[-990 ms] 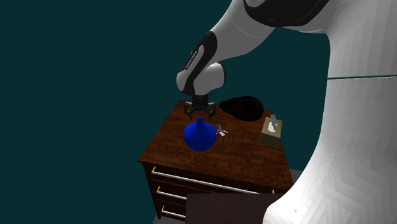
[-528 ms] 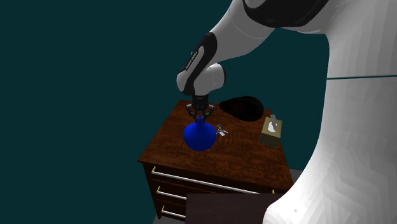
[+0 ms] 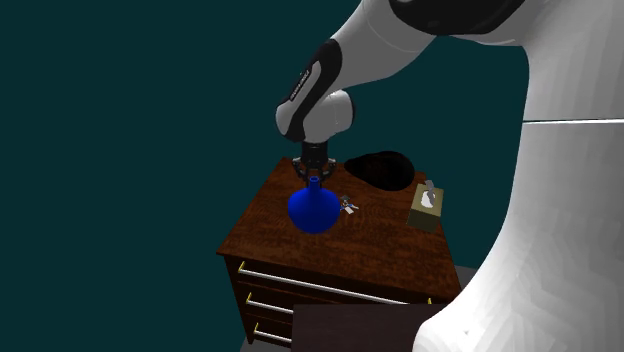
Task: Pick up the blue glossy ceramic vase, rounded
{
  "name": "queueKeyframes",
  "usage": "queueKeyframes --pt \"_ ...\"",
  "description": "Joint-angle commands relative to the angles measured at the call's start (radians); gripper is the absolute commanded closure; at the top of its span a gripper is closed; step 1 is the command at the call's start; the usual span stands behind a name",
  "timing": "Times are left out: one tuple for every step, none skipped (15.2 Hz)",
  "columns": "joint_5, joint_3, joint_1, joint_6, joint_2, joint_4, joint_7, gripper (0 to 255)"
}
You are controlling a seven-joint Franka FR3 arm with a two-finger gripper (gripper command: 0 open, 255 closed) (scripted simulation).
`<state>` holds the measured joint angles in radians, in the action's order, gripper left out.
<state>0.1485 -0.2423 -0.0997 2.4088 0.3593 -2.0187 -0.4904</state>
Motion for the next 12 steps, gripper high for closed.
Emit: queueKeyframes --pt "-0.007 -0.004 0.003 -0.019 -0.019 0.002 0.006 255" --pt "-0.011 -0.006 0.004 -0.030 -0.028 0.004 0.008 255" --pt "-0.015 -0.007 0.005 -0.041 -0.037 0.007 0.011 255" --pt "-0.018 -0.009 0.007 -0.053 -0.045 0.010 0.013 255" --pt "-0.022 -0.010 0.008 -0.064 -0.053 0.013 0.016 255" --pt "-0.025 -0.012 0.009 -0.075 -0.062 0.017 0.018 255" --pt "-0.029 -0.013 0.010 -0.086 -0.069 0.020 0.020 255" --pt "-0.032 -0.014 0.011 -0.098 -0.077 0.024 0.023 255" --pt "-0.035 -0.015 0.011 -0.109 -0.085 0.028 0.025 255" --pt "-0.039 -0.017 0.012 -0.121 -0.092 0.033 0.027 255" --pt "-0.039 -0.017 0.012 -0.122 -0.094 0.033 0.028 255" --pt "-0.039 -0.017 0.012 -0.122 -0.094 0.033 0.028 255"
